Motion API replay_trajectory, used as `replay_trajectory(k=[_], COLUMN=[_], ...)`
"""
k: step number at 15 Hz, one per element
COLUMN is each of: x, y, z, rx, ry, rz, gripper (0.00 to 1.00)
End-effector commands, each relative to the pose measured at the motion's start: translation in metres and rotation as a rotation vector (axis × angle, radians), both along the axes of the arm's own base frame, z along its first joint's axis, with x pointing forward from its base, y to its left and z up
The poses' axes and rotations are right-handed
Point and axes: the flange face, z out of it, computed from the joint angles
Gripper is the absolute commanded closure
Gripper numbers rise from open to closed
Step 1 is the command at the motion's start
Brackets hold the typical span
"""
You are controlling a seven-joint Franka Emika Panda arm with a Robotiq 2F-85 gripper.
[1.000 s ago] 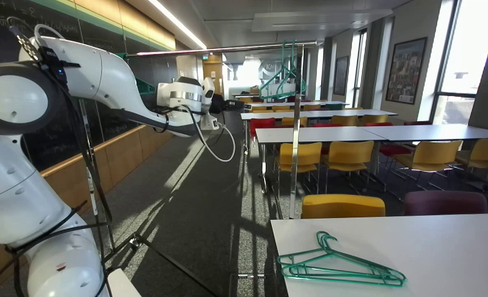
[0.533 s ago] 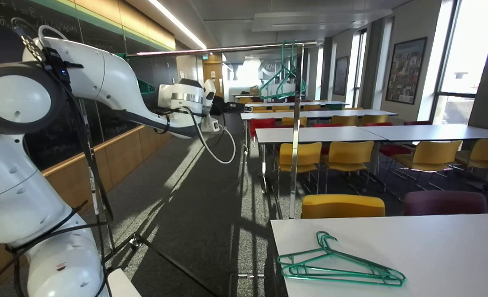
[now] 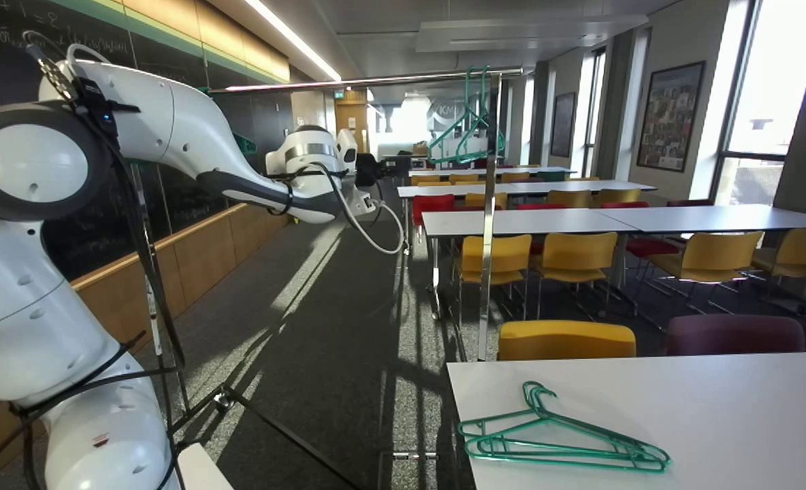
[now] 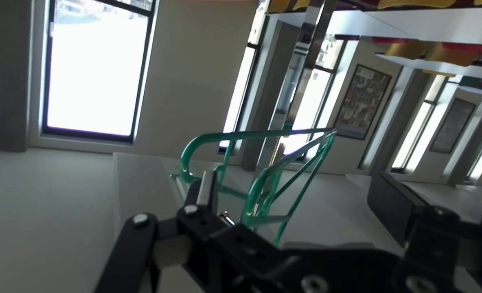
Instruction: Put one hanger on the table
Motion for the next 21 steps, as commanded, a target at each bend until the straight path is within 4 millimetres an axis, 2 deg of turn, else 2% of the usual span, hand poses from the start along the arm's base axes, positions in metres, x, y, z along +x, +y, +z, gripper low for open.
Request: replay_trajectory(k=[1,3,10,14,21], x=[0.015,0.024,0.053,0.060,0.060], y=[-0.015,-0.019,-0.027,-0.024,-0.017], z=[0.005,0.000,-0.005,-0.001,0.008], rx=[-0.027,-0.008,0.242,0.248,0.187], ry=[-0.093,-0.119,-0.165,-0.194,-0.249], rz=[-0.059,-0.077,-0.028,-0.003,0.052], gripper=[0.00,0.00,0.00,0.00,0.00])
